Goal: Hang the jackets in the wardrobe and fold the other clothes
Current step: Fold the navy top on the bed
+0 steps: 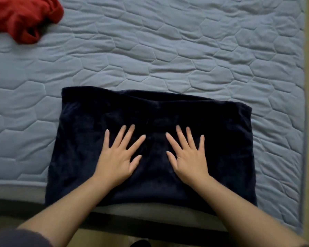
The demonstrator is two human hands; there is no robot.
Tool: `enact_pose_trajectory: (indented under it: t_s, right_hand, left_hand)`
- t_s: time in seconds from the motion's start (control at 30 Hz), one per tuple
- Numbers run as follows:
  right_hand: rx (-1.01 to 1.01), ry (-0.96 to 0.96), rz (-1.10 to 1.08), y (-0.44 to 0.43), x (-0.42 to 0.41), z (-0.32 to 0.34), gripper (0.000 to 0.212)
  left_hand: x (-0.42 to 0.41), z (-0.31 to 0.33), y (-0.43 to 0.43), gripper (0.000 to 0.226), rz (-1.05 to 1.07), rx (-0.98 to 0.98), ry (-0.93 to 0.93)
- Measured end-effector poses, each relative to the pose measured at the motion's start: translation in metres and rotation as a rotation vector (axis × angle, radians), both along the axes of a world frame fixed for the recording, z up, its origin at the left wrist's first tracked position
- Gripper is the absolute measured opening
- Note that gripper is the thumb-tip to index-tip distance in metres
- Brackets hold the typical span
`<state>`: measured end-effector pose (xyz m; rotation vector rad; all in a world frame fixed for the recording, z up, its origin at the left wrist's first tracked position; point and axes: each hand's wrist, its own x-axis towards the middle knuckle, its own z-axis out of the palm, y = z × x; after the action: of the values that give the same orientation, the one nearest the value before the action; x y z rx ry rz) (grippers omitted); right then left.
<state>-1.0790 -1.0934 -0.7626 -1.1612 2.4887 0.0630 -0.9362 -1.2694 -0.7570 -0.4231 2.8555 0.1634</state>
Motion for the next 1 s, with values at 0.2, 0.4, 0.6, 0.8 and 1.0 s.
enact_pose_trajectory:
  t_s: [0.2,0.4,0.6,0.8,1.0]
  right_hand:
    - [0.048,0.047,0.054,-0.011,-0.014,-0.007,0.056]
    - [0.004,0.049,0.071,-0.054,-0.045,0.026,0.048]
    - [0.046,-0.053,0.028,-0.101,-0.067,0.028,0.087]
    - [0.206,-0.146,0.033,-0.134,-0.093,0.017,0.091]
    - [0.148,-0.503,-0.040,-0.126,-0.108,0.030,0.026]
  left_hand:
    - [0.030,0.007,0.009,0.054,0.289,-0.006,0.179]
    - [0.088,0.044,0.073,0.022,0.464,0.148,0.406]
    - [0.080,0.038,0.130,0.043,1.103,0.705,-0.076]
    - [0.043,0.021,0.156,0.063,1.778,1.616,0.370]
    - [0.009,0.035,0.158,0.070,2.019,1.891,0.647]
